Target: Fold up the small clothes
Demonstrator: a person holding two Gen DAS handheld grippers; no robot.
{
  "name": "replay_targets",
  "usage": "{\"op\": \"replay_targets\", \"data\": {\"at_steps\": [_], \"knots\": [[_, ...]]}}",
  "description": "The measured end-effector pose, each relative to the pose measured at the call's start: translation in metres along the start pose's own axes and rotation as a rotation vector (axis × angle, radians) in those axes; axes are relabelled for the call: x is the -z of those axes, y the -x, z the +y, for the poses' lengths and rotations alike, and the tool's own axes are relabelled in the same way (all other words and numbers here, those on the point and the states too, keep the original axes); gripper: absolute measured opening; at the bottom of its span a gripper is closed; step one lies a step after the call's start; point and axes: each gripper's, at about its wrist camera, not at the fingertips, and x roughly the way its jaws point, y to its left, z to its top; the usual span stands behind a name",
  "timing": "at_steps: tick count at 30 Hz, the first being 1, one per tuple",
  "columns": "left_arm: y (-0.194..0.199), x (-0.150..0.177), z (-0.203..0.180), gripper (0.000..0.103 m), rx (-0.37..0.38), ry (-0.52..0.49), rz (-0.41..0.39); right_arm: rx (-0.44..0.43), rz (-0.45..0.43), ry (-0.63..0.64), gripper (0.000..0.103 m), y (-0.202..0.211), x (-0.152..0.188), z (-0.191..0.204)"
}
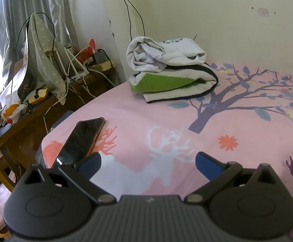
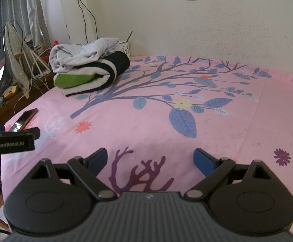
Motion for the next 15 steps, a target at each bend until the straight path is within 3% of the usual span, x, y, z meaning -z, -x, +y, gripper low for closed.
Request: {"op": "replay_targets", "data": {"at_steps": [15], "knots": [[-0.0013, -0.0004, -0.0003, 0.103, 0.015, 0.002, 0.020, 0.000, 0.000, 0.000, 0.089, 0.0000, -0.0001, -0.0002]]}}
